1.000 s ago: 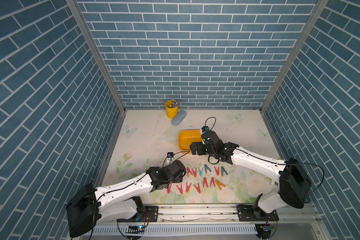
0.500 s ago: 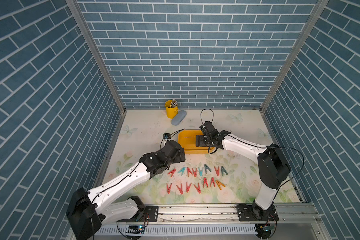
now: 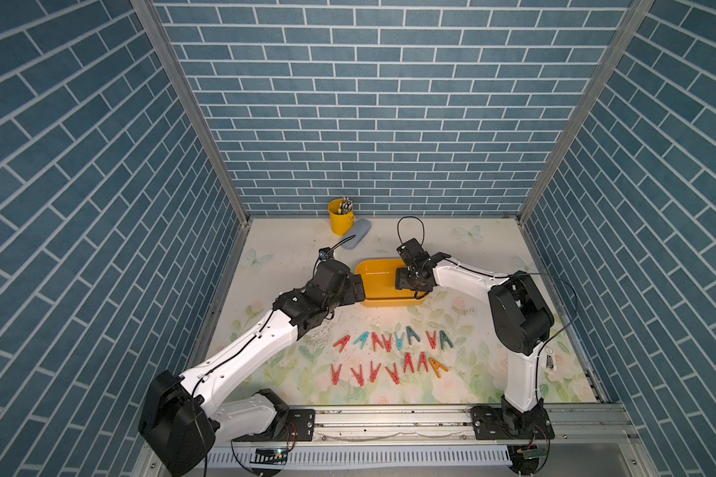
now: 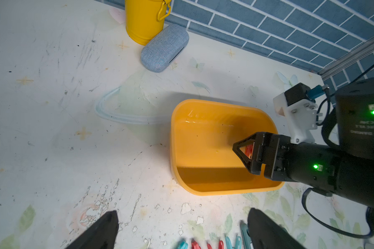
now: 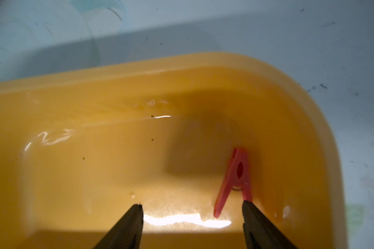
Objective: Take the clothespins out of the storage box
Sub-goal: Pick up the clothespin from the storage box.
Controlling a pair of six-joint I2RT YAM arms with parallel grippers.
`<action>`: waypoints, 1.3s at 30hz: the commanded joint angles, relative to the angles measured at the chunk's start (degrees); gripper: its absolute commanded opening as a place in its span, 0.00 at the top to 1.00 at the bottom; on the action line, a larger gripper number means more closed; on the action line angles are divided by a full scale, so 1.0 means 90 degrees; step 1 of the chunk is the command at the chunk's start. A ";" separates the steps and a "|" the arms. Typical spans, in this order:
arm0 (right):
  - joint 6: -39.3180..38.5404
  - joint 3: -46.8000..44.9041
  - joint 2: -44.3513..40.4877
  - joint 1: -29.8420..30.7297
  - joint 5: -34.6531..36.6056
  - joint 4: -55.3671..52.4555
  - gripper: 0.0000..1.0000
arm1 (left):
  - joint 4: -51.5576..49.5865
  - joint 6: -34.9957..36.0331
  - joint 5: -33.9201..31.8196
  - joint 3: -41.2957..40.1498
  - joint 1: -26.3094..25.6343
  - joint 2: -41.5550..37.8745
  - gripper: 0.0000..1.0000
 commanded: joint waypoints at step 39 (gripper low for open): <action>0.0204 0.0561 0.0529 0.0123 -0.0079 -0.0357 0.42 | 0.0474 0.0204 0.0795 -0.0062 0.0463 0.0072 0.00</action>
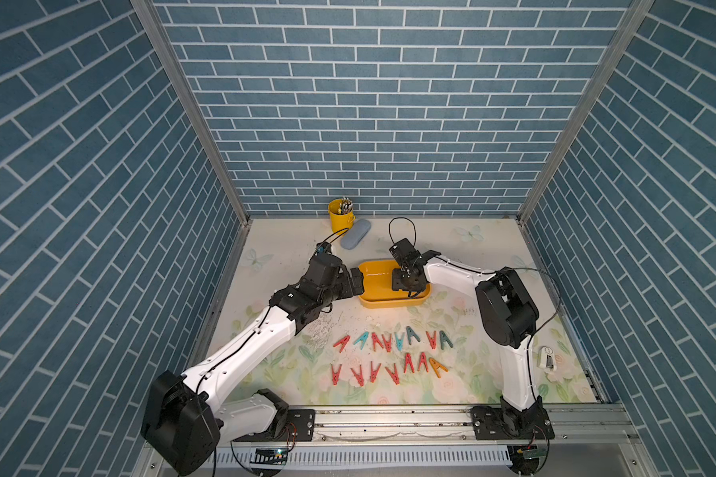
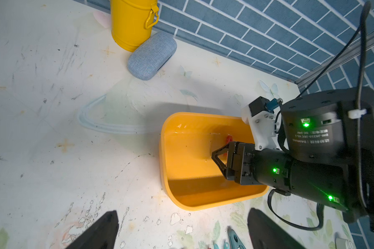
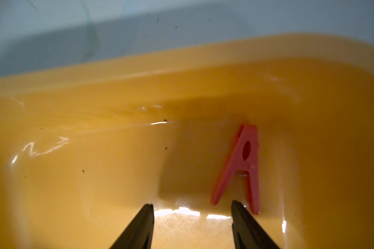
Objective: Take the clothespins out of the storage box
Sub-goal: Pick up the clothespin from the storage box.
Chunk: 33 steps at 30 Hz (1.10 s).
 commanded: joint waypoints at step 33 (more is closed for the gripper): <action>0.0347 -0.0481 -0.1224 0.0080 0.0405 -0.0104 1.00 | -0.0015 0.0182 0.0670 -0.0097 0.0036 -0.0098 0.00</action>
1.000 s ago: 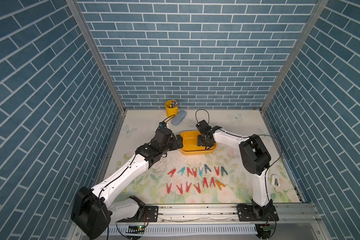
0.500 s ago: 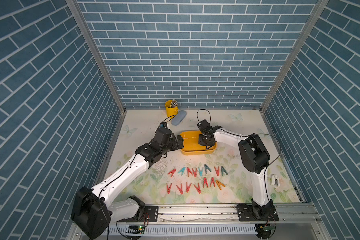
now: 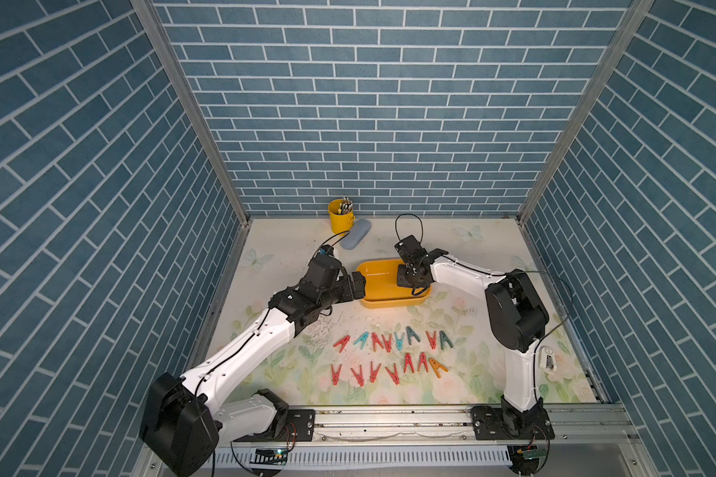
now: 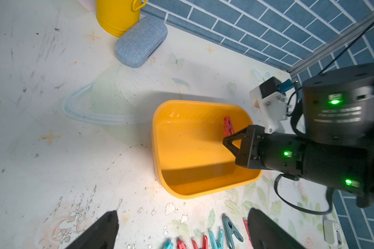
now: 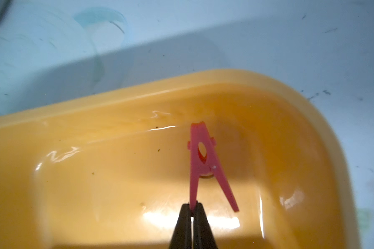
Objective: Take the clothespins out of the storage box
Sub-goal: Pick up the clothespin from the storage box, then place the clothespin at the center of the board.
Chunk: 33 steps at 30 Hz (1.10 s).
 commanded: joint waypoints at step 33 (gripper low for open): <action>0.1597 -0.5778 -0.6324 0.1357 0.0138 -0.0925 1.00 | 0.0578 -0.0137 0.1196 0.0079 -0.0216 0.0353 0.00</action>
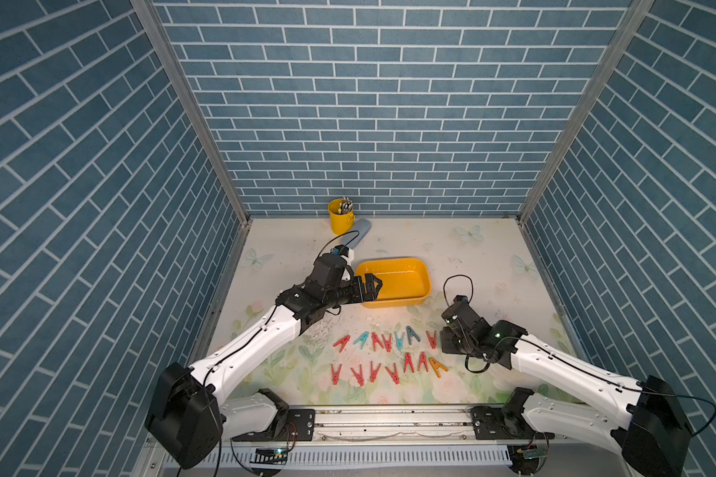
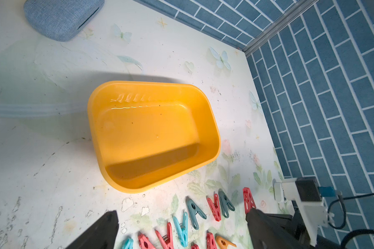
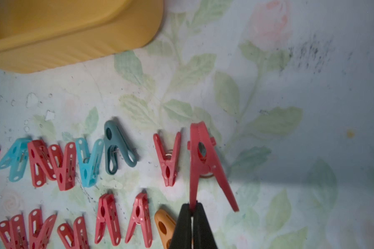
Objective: Take the clothespins out of the storage box
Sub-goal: Place the clothespin at the center of the board.
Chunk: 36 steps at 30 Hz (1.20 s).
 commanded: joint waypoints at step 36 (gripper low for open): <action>0.0830 0.0221 -0.0760 0.0781 0.0346 -0.0651 0.60 | -0.0723 0.0115 -0.0978 0.0526 -0.0034 0.0679 0.01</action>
